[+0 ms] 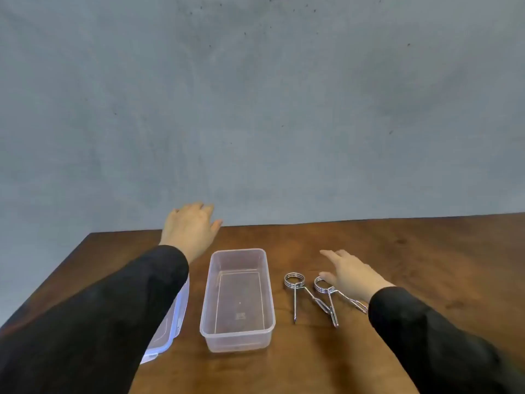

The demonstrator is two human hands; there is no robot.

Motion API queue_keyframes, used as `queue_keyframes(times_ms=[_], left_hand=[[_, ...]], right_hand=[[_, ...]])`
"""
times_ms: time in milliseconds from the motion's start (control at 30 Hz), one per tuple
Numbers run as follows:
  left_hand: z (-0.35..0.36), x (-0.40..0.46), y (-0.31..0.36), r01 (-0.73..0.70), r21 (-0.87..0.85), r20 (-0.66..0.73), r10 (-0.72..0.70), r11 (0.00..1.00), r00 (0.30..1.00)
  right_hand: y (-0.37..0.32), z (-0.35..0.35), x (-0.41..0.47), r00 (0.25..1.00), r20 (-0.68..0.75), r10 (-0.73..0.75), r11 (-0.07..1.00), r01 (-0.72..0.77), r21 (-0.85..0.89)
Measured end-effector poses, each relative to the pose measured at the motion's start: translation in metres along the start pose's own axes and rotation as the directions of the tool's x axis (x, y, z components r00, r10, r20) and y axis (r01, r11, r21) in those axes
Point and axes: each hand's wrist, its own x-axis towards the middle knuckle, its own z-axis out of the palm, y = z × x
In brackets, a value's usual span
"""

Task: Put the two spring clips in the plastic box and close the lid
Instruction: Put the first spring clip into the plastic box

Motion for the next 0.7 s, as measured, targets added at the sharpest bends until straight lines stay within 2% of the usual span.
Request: queue_keyframes(times_ms=[100,167,300,467,600,700], left_hand=[[0.036,-0.037,-0.033,0.117,-0.004,0.070,-0.116,0.993,0.991],[0.062,-0.067,-0.053,0.190,0.017,0.170,-0.190,0.982,0.967],[0.105,-0.100,-0.079,0.285,-0.007,0.266,-0.273,0.959,0.925],[0.136,-0.118,-0.099,0.319,-0.042,0.348,-0.285,0.947,0.893],[0.153,-0.126,-0.105,0.239,-0.005,0.428,-0.214,0.971,0.878],[0.156,-0.125,-0.104,0.257,0.012,0.397,-0.241,0.966,0.886]], right_hand=[[0.017,0.032,-0.014,0.991,0.102,0.083,0.996,-0.085,0.018],[0.027,0.052,-0.022,0.979,0.156,0.129,0.991,-0.134,0.023],[0.031,0.064,-0.028,0.979,0.129,0.158,0.987,-0.161,0.015],[0.027,0.070,-0.027,0.983,0.056,0.177,0.984,-0.178,-0.001],[0.025,0.073,-0.021,0.980,0.028,0.195,0.981,-0.195,-0.014],[0.026,0.074,-0.015,0.979,0.022,0.201,0.980,-0.201,0.004]])
